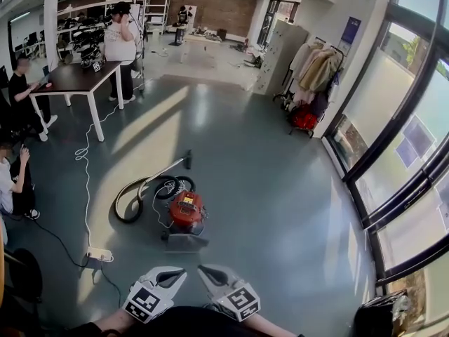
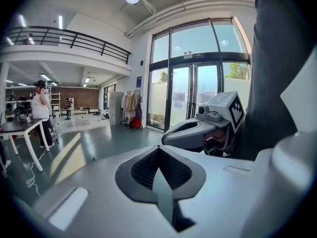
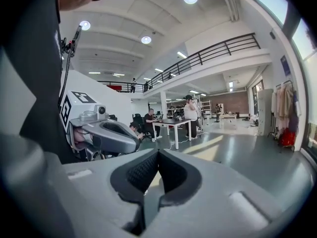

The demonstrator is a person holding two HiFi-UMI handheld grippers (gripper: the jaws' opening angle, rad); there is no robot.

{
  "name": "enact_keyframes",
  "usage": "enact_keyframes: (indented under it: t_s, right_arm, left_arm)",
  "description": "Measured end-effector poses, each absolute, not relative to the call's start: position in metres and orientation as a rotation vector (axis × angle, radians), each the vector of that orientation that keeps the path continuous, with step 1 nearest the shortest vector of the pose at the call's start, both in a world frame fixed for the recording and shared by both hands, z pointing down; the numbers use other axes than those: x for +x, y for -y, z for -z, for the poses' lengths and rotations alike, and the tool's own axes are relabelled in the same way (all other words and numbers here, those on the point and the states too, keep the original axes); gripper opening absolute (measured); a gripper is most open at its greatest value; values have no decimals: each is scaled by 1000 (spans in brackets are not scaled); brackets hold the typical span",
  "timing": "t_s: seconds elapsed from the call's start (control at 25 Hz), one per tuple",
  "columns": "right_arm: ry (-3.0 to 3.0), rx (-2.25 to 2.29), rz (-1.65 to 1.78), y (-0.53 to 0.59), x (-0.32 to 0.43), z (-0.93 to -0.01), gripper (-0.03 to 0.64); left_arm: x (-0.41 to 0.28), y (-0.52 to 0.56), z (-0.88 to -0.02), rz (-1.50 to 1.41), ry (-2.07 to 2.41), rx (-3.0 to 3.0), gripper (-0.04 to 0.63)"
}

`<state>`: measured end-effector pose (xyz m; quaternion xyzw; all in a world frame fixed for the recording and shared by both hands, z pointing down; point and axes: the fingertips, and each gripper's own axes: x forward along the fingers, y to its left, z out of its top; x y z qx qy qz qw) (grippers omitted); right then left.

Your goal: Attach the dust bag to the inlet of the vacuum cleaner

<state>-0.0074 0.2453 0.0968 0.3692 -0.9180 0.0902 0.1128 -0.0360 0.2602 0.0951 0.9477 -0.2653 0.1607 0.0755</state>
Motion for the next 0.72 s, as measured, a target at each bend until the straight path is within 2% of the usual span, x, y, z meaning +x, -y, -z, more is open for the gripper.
enact_keyframes:
  t_s: [0.72]
  right_arm:
    - [2685, 1078, -275, -257, -3, -100, -8]
  left_arm:
    - [-34, -273, -97, -502, 798, 2844, 15]
